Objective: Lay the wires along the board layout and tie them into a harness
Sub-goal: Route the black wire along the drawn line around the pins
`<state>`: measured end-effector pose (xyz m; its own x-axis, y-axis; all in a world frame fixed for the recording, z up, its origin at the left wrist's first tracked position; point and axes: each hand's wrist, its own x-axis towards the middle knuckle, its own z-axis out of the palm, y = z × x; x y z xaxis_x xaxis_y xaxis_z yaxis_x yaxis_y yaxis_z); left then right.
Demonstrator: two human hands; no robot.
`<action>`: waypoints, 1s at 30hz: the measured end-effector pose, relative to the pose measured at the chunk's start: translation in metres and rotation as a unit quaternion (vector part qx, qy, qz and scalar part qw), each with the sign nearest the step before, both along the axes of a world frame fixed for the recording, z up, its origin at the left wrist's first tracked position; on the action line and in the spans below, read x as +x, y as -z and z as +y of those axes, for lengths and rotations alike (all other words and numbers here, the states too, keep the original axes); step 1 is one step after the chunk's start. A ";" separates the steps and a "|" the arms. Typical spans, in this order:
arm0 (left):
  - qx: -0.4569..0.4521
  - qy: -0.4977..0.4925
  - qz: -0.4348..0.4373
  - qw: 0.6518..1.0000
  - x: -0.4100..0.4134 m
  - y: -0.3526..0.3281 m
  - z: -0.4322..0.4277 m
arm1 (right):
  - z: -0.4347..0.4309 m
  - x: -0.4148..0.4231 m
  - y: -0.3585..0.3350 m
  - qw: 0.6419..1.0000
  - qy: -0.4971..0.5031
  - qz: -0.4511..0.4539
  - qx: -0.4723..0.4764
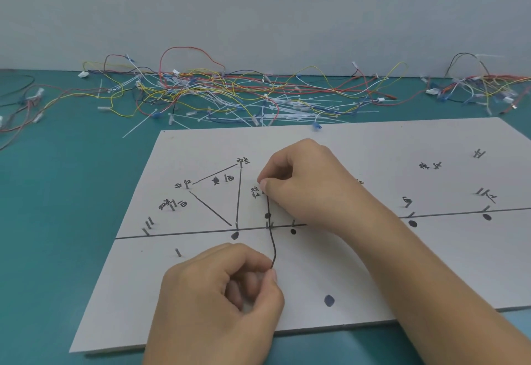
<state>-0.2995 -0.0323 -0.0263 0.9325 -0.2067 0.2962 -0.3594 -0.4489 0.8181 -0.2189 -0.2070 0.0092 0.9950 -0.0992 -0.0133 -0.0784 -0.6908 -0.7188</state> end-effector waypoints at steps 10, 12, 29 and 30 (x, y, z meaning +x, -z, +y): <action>0.135 0.023 0.019 0.990 -0.004 -0.013 0.019 | -0.006 0.000 -0.001 0.999 -0.037 0.025 -0.019; 0.131 0.033 0.033 0.990 -0.005 -0.017 0.018 | -0.006 0.000 -0.001 0.998 -0.046 0.025 -0.021; 0.111 -0.012 -0.077 0.991 0.032 -0.032 0.024 | -0.006 0.000 0.005 0.997 -0.060 0.012 -0.037; 0.129 -0.017 -0.072 0.989 0.037 -0.031 0.021 | -0.006 0.000 0.006 0.998 -0.057 0.010 -0.035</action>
<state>-0.2625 -0.0117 0.0042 0.8919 -0.2618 0.3687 -0.4453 -0.6505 0.6153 -0.2190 -0.2132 0.0034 0.9995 0.0124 -0.0300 -0.0108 -0.7442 -0.6679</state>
